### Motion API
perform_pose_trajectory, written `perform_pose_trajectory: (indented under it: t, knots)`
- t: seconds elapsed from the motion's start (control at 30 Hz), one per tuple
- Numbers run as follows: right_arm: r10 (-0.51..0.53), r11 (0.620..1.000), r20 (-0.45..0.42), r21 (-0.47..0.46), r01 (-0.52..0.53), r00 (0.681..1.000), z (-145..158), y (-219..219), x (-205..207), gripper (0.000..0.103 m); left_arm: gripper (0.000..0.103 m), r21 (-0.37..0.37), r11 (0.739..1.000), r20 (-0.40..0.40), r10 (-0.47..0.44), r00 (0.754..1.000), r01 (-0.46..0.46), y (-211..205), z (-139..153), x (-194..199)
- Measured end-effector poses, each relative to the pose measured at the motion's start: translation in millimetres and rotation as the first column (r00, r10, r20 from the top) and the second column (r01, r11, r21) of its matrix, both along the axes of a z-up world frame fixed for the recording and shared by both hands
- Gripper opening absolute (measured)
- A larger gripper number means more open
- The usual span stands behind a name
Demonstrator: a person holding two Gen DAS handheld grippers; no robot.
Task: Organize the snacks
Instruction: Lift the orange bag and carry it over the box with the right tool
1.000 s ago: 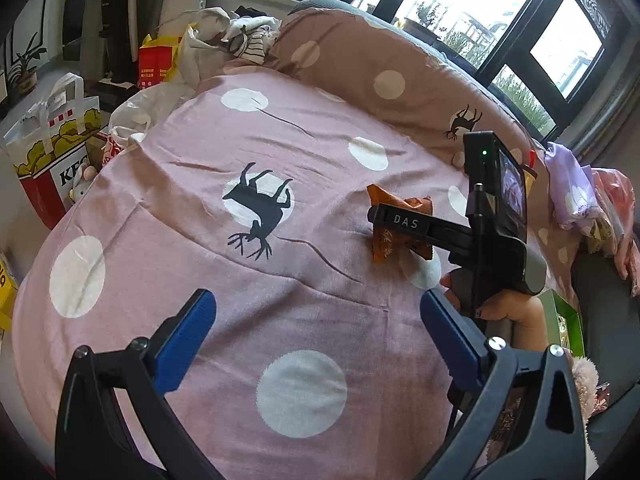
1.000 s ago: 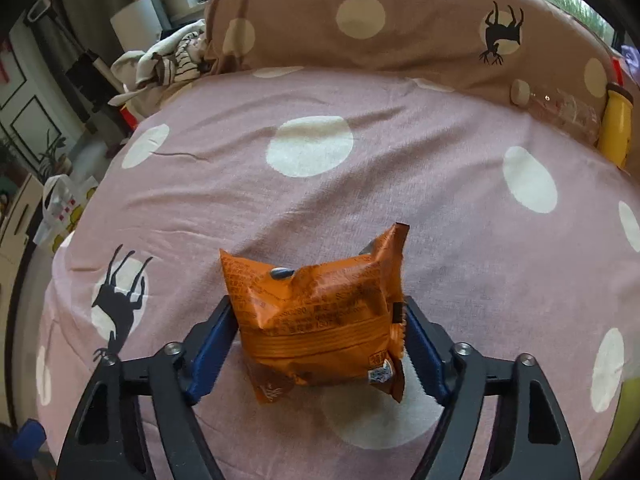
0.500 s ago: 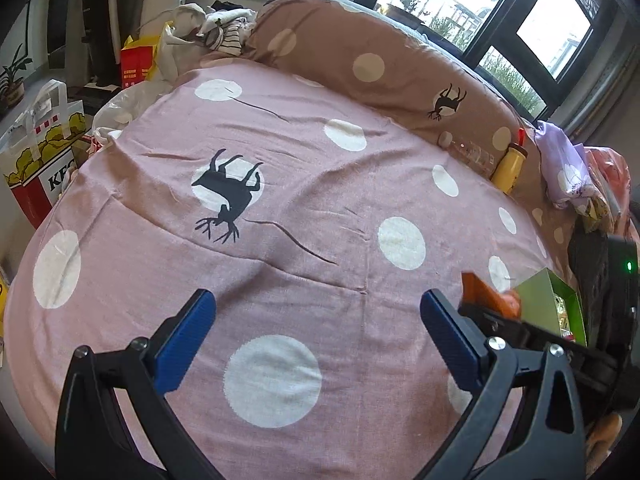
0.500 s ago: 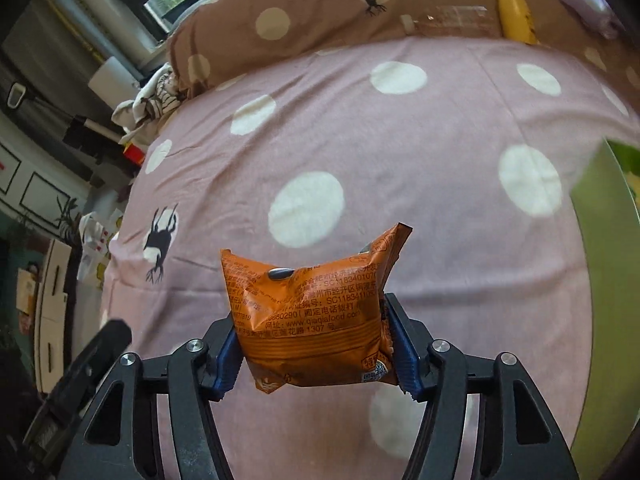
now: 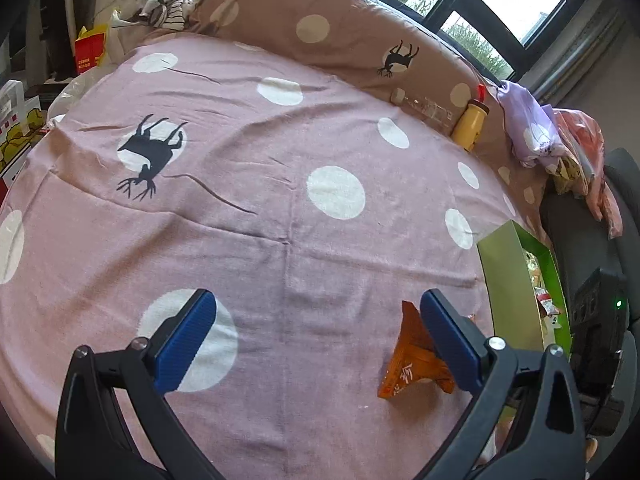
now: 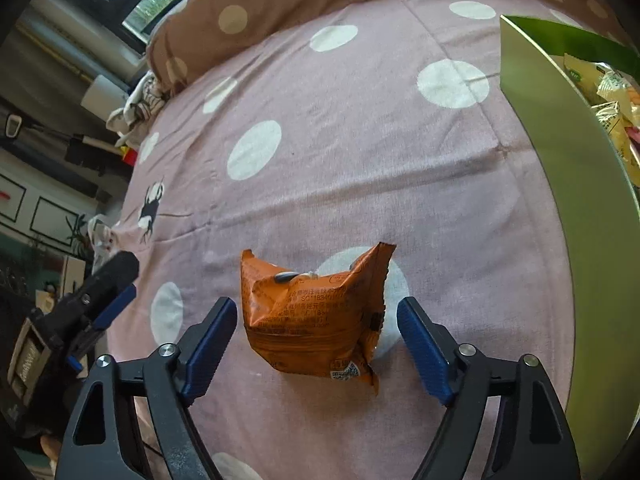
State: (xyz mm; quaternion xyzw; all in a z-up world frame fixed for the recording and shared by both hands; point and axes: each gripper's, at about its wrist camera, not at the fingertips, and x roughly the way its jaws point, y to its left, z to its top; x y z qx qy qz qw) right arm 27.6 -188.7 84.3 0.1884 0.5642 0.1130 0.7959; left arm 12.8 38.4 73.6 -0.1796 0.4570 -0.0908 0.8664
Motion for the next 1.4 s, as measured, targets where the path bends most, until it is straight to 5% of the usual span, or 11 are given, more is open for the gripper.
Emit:
perform_pose_trajectory:
  t: [0.37, 0.63, 0.73, 0.8, 1.0, 1.2, 1.4]
  knots:
    - [-0.079, 0.983, 0.079, 0.173, 0.064, 0.994, 16, -41, -8, 0.083, 0.102, -0.116, 0.954, -0.074, -0.284, 0.956, 0.275, -58, -16, -10]
    - [-0.027, 0.98, 0.028, 0.2, 0.021, 0.999, -4, -25, -1, 0.082, 0.097, -0.14, 0.937, -0.108, -0.336, 0.936, 0.32, -80, -37, -8]
    - [-0.012, 0.98, -0.002, 0.2, 0.012, 1.0, -15, -18, 2, 0.074, 0.09, -0.165, 0.924, -0.108, -0.364, 0.925, 0.344, -88, -44, -5]
    - [0.001, 0.976, -0.034, 0.219, 0.007, 0.999, -23, -15, 4, 0.066, 0.081, -0.149, 0.924, -0.087, -0.367, 0.926, 0.352, -93, -45, -6]
    - [-0.004, 0.967, -0.019, 0.254, 0.008, 1.0, -21, -18, 2, 0.062, 0.062, -0.136, 0.921, -0.056, -0.375, 0.925, 0.365, -97, -42, -9]
    - [-0.021, 0.964, 0.115, 0.267, -0.01, 0.993, 21, -31, -12, 0.062, 0.061, -0.062, 0.923, 0.07, -0.376, 0.924, 0.38, -111, -4, -23]
    - [-0.091, 0.959, 0.236, 0.283, 0.021, 0.967, 62, -67, -27, 0.062, 0.061, 0.034, 0.898, 0.191, -0.436, 0.879, 0.438, -148, 35, -32]
